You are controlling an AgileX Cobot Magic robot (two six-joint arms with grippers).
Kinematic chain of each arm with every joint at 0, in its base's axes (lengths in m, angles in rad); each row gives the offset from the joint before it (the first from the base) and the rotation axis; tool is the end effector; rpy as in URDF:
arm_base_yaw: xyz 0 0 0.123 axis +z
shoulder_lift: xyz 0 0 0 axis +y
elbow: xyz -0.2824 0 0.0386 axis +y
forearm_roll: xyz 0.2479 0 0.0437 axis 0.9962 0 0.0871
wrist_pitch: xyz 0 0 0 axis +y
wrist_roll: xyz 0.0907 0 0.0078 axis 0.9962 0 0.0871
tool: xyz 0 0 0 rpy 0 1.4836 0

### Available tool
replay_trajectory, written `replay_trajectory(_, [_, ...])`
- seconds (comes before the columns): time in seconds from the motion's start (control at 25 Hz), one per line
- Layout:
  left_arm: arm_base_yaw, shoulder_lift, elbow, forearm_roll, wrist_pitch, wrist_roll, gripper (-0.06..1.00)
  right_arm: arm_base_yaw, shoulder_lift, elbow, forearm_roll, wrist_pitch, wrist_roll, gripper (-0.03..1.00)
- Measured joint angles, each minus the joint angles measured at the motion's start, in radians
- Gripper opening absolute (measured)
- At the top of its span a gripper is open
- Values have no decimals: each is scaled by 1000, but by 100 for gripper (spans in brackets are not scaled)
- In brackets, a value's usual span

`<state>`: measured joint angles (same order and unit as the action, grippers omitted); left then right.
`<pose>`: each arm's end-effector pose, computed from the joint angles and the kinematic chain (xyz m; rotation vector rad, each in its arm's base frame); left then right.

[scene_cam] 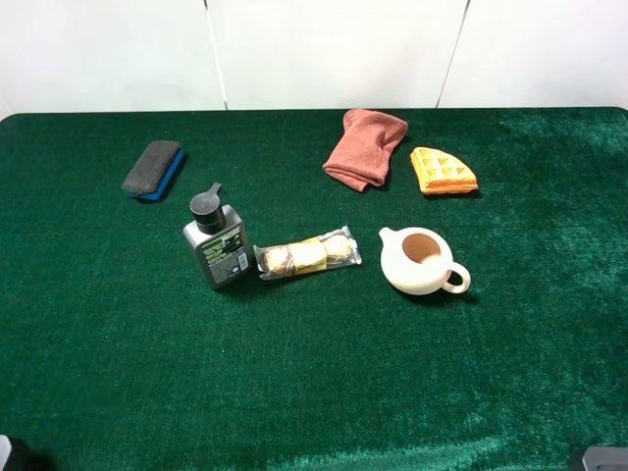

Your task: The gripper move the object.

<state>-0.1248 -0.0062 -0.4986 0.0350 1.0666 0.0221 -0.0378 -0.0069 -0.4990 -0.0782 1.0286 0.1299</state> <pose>-0.0055 0.0035 0.2763 0.1482 2.0396 -0.0222 -0.0049 -0.0059 0.2797 0.1702 1.9968 -0.0340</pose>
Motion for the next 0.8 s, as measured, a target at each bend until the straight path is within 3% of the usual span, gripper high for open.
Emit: replay_trajectory(0.8, [0,0,0,-1,0,3,99,0,0,0,2,0,0,70])
